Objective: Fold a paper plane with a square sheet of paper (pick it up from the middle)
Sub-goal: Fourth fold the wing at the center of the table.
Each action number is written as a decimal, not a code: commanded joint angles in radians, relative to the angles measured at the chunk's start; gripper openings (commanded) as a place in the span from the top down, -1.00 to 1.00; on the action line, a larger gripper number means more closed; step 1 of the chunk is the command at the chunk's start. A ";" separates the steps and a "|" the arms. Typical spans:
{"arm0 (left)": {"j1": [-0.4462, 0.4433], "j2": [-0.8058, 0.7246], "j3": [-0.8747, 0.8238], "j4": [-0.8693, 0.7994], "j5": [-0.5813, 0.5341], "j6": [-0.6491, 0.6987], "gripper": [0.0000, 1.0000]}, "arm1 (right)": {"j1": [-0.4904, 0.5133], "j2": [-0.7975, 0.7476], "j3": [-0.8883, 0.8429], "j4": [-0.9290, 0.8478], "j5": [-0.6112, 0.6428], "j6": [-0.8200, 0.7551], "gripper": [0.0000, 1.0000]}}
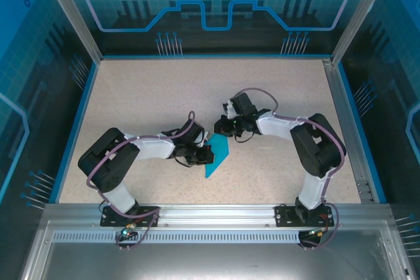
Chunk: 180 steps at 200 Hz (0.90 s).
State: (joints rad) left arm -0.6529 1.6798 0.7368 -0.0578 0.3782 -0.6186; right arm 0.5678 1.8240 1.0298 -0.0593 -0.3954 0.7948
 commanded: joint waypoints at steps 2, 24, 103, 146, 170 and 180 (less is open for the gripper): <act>-0.006 0.014 -0.031 -0.130 -0.038 -0.001 0.85 | 0.014 0.031 -0.069 0.066 -0.011 0.056 0.86; -0.007 0.001 -0.032 -0.116 -0.033 -0.019 0.85 | 0.017 0.045 -0.095 0.075 0.003 0.056 0.88; 0.052 -0.072 0.021 0.030 0.110 -0.124 0.67 | 0.012 0.083 -0.144 0.073 0.044 0.026 0.90; 0.078 0.032 0.112 0.055 0.132 -0.155 0.61 | 0.012 0.080 -0.176 0.067 0.061 0.038 0.90; 0.079 0.102 0.115 0.061 0.144 -0.177 0.59 | 0.012 0.080 -0.180 0.067 0.069 0.043 0.90; 0.078 0.123 0.115 0.050 0.154 -0.173 0.61 | 0.012 0.084 -0.180 0.067 0.072 0.044 0.90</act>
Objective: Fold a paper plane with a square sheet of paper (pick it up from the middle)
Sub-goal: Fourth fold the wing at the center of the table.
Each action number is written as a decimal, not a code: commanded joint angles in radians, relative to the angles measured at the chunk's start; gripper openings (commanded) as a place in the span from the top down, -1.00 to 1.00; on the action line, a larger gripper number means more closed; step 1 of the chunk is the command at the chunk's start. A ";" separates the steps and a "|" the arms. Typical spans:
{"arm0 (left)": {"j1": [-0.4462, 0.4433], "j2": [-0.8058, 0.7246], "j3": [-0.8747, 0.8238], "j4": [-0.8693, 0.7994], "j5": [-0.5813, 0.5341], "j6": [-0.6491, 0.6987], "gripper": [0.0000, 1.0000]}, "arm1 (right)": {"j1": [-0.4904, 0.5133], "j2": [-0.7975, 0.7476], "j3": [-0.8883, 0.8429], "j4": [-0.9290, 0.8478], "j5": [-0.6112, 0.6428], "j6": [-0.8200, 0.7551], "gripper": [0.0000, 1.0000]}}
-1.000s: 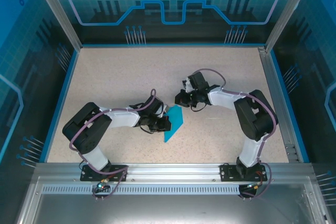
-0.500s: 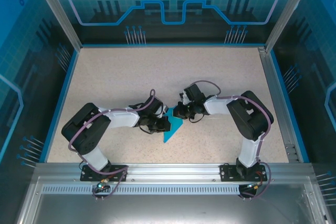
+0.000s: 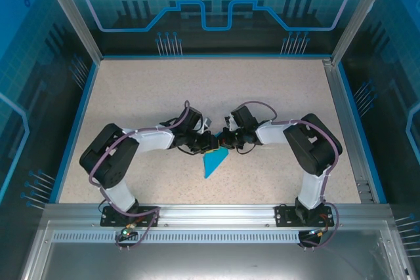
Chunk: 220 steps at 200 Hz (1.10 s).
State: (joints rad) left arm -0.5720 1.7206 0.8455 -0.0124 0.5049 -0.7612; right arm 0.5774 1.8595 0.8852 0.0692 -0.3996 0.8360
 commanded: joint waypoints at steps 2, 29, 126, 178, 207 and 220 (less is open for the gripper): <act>-0.003 0.084 0.004 0.002 0.027 -0.030 0.61 | 0.002 0.049 -0.035 -0.062 0.077 0.004 0.90; -0.002 0.074 -0.049 0.001 0.020 -0.025 0.61 | 0.001 0.063 -0.031 -0.066 0.080 0.007 0.90; -0.062 0.033 -0.051 -0.200 -0.015 0.074 0.70 | 0.001 0.070 -0.019 -0.081 0.087 0.015 0.90; -0.107 -0.012 -0.068 -0.251 -0.035 0.085 0.69 | 0.002 0.066 -0.023 -0.085 0.088 0.012 0.90; -0.106 -0.025 -0.119 -0.232 -0.036 0.071 0.69 | 0.002 0.066 -0.022 -0.085 0.086 0.009 0.90; -0.107 -0.039 -0.138 -0.225 -0.036 0.065 0.69 | 0.002 0.067 -0.022 -0.086 0.087 0.009 0.90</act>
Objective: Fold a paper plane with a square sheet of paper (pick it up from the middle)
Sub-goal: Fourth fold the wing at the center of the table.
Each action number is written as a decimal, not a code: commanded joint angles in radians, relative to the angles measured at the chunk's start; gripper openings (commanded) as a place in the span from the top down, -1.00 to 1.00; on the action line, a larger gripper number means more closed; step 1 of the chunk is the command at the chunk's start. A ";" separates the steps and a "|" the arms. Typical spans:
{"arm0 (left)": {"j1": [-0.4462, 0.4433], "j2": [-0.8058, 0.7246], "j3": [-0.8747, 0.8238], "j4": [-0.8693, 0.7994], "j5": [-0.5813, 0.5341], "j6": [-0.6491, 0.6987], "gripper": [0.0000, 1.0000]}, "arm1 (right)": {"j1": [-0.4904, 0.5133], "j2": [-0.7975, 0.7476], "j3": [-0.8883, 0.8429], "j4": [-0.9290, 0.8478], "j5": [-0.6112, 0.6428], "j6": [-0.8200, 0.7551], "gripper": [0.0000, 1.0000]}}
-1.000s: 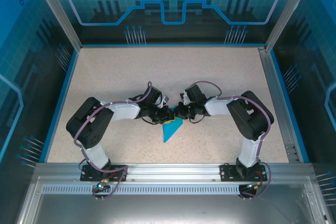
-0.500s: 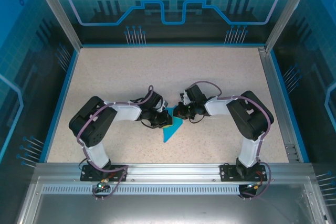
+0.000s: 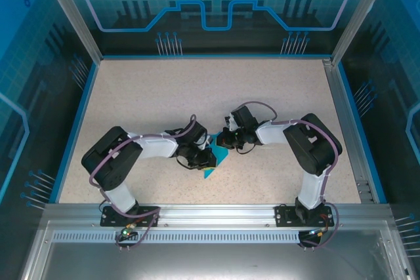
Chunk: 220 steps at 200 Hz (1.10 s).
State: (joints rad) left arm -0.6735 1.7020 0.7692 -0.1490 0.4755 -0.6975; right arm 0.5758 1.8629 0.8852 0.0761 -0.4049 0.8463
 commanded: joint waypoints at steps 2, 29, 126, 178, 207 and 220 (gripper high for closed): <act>-0.005 -0.023 -0.066 -0.088 -0.006 -0.001 0.69 | 0.003 0.064 -0.022 -0.093 0.092 -0.003 0.90; -0.006 -0.068 -0.124 -0.047 0.008 -0.029 0.68 | 0.004 0.066 -0.026 -0.092 0.093 -0.003 0.90; -0.005 -0.139 -0.229 -0.010 0.066 -0.045 0.63 | 0.004 0.055 -0.023 -0.103 0.089 -0.007 0.89; -0.003 -0.213 -0.209 -0.042 0.073 -0.017 0.63 | 0.006 0.045 -0.011 -0.113 0.073 -0.015 0.88; 0.006 -0.284 -0.200 -0.050 0.080 -0.028 0.62 | 0.012 0.031 0.022 -0.136 0.075 -0.026 0.85; 0.025 -0.335 -0.201 -0.050 0.075 -0.037 0.61 | 0.013 0.023 0.030 -0.135 0.059 -0.031 0.83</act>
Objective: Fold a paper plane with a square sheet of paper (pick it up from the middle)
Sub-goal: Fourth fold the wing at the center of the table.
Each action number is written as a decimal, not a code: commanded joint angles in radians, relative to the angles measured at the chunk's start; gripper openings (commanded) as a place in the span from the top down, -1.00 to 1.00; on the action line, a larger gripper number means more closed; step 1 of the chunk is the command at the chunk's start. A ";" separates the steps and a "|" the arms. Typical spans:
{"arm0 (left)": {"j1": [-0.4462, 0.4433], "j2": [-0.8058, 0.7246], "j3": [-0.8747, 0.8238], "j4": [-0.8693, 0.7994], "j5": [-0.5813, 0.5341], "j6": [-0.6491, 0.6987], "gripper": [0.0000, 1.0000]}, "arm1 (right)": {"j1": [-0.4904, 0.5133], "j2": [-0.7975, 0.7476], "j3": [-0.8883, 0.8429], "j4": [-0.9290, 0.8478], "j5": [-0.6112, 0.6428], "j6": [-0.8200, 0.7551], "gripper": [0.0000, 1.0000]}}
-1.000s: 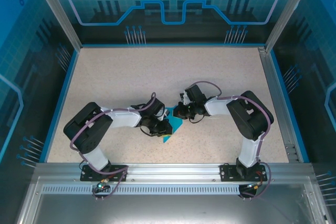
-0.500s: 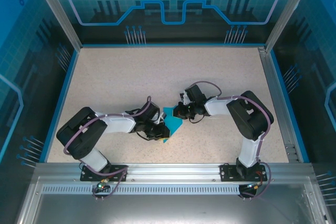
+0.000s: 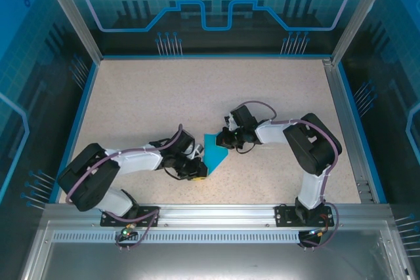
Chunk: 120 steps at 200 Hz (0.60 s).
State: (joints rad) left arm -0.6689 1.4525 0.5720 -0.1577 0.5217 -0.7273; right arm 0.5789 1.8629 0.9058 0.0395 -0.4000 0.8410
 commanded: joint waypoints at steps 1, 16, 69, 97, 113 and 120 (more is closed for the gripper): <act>0.022 -0.089 -0.003 -0.041 0.027 -0.008 0.61 | 0.010 0.022 0.010 -0.098 0.053 -0.026 0.83; 0.056 -0.148 -0.006 -0.050 -0.023 -0.017 0.55 | 0.012 0.002 0.023 -0.104 0.044 -0.032 0.80; 0.108 -0.119 0.093 -0.086 -0.183 -0.001 0.47 | 0.018 -0.114 0.071 -0.200 0.054 -0.069 0.59; 0.108 -0.039 0.160 -0.061 -0.168 0.026 0.43 | 0.015 -0.197 0.042 -0.270 0.135 -0.086 0.47; 0.106 0.002 0.191 -0.064 -0.176 0.037 0.42 | 0.005 -0.228 0.006 -0.270 0.148 -0.075 0.42; 0.107 0.021 0.203 -0.066 -0.183 0.042 0.41 | 0.000 -0.237 -0.010 -0.267 0.151 -0.068 0.40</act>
State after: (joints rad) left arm -0.5655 1.4239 0.7216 -0.2199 0.3641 -0.7235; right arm 0.5838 1.6676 0.9432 -0.1684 -0.2962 0.7765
